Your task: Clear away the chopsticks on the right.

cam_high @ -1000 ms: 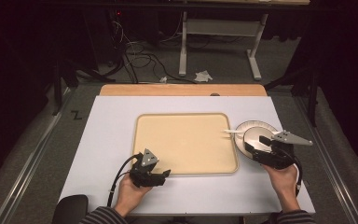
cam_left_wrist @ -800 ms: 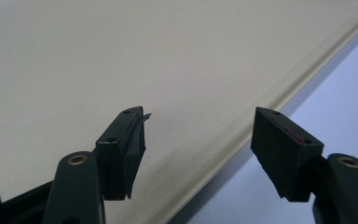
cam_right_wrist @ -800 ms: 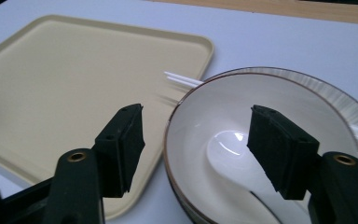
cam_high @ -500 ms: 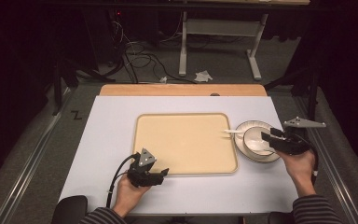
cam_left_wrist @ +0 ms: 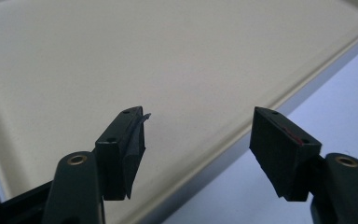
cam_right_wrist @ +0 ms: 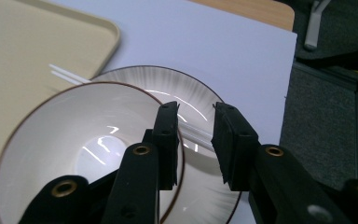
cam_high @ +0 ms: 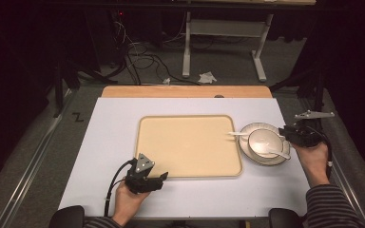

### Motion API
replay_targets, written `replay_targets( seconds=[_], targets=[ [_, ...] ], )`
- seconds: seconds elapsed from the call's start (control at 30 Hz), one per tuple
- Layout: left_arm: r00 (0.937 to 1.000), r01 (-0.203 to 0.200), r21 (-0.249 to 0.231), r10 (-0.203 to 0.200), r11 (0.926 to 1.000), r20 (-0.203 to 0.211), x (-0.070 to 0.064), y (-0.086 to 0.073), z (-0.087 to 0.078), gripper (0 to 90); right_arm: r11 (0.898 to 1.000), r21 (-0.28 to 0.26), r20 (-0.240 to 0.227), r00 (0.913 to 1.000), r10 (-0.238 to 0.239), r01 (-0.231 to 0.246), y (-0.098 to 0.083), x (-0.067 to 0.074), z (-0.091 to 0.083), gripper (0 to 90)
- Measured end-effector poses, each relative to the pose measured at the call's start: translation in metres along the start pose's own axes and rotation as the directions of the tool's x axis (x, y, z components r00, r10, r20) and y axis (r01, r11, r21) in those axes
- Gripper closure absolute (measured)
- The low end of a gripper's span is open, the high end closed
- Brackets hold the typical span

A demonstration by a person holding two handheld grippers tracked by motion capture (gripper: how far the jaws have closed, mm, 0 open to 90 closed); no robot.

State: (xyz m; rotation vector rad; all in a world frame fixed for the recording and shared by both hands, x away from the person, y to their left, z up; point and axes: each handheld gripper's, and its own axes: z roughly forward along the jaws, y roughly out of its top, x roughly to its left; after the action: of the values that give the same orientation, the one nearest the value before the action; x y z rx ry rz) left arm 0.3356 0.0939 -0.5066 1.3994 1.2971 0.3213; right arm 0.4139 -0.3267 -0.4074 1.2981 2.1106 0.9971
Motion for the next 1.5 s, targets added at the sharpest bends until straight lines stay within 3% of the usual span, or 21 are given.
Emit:
replay_targets(
  seconds=[0.23,0.47,0.67,0.77,1.0,1.1,1.5],
  targets=[
    [0.9998,0.017,-0.02,-0.018,0.9996,-0.01,0.001,0.001,-0.005,35.7,0.999,0.041,0.073,0.9971,-0.021,0.018,0.009,-0.022,0.002,74.5],
    [0.9989,0.024,-0.038,-0.026,0.999,-0.039,0.003,0.0,-0.014,35.5,0.993,0.117,0.076,0.9967,-0.028,0.019,0.009,-0.042,0.016,73.0],
    [0.9959,0.043,-0.066,-0.048,0.9969,-0.076,0.006,-0.001,-0.023,35.4,0.986,0.165,0.06,0.9982,0.005,-0.015,0.006,-0.064,0.032,71.6],
    [0.9937,0.048,-0.074,-0.055,0.9961,-0.098,0.009,-0.002,-0.026,35.4,0.983,0.186,0.045,0.999,0.002,-0.01,0.006,-0.07,0.04,70.5],
    [0.9909,0.045,-0.081,-0.055,0.9957,-0.123,0.011,-0.003,-0.03,35.4,0.973,0.228,0.047,0.9981,-0.041,0.029,0.007,-0.072,0.055,68.0],
    [0.9896,0.062,-0.097,-0.073,0.9934,-0.123,0.012,-0.001,-0.031,35.4,0.969,0.243,0.051,0.9968,-0.062,0.048,0.007,-0.072,0.06,67.9],
    [0.9905,0.05,-0.093,-0.061,0.9944,-0.123,0.011,-0.002,-0.031,35.4,0.951,0.302,0.053,0.9953,-0.081,0.061,0.005,-0.071,0.073,68.3]
  ],
)
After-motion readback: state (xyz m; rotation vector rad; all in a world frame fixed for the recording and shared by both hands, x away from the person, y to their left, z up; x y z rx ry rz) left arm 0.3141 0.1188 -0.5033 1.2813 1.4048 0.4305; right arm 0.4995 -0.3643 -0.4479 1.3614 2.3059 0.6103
